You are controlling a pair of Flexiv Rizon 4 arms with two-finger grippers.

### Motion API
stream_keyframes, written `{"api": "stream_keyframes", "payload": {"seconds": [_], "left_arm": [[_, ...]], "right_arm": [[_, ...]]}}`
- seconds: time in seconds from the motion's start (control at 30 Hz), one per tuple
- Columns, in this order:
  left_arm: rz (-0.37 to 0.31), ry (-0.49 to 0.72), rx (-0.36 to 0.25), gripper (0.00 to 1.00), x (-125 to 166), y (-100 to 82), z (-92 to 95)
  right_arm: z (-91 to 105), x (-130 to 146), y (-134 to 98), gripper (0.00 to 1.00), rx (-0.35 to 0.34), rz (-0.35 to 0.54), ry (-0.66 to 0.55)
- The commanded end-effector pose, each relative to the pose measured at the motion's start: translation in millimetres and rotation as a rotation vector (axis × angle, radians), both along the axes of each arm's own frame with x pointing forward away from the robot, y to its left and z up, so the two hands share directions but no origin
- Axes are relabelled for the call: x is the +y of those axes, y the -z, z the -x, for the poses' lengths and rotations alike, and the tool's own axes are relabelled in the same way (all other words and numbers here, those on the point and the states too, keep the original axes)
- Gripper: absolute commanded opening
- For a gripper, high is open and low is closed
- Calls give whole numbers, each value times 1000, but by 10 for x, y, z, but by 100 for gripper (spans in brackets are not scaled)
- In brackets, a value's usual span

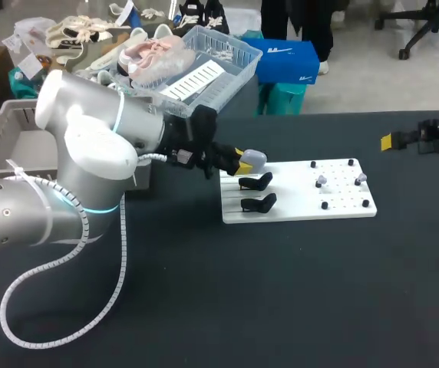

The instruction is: Pick up each earbud case from the left stands, insert the matching earbuds, close the lid, and place the case in the box.

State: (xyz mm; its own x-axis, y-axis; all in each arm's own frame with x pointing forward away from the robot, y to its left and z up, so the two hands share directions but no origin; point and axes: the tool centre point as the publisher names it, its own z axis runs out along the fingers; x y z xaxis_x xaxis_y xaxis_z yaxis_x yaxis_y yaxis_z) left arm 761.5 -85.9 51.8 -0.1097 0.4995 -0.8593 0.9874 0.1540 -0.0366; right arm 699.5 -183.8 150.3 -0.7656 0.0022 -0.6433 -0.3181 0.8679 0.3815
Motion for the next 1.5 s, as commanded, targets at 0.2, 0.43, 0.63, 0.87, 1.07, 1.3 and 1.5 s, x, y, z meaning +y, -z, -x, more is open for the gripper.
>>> {"api": "stream_keyframes", "payload": {"seconds": [0.2, 0.43, 0.63, 0.87, 1.07, 1.3, 1.5], "left_arm": [[15, -61, -15, 0, -17, -341, 349], [70, -65, -28, 0, -93, -624, 509], [73, -38, -42, 0, -185, -782, 668], [69, -22, -75, 0, -352, -820, 693], [64, -32, -102, 0, -441, -794, 617], [62, -72, -106, 0, -449, -765, 511], [70, -91, -102, 0, -436, -778, 493]], "right_arm": [[-159, 215, 71, 100, -17, -9, -88], [-180, 552, 168, 100, -9, 2, -180], [-130, 838, 189, 100, -24, 0, -253], [-20, 1065, 133, 100, -37, -10, -306], [71, 1268, 97, 100, -36, -15, -362], [91, 1402, 45, 100, -29, -20, -411], [64, 1520, 4, 100, -30, -27, -438]]}}
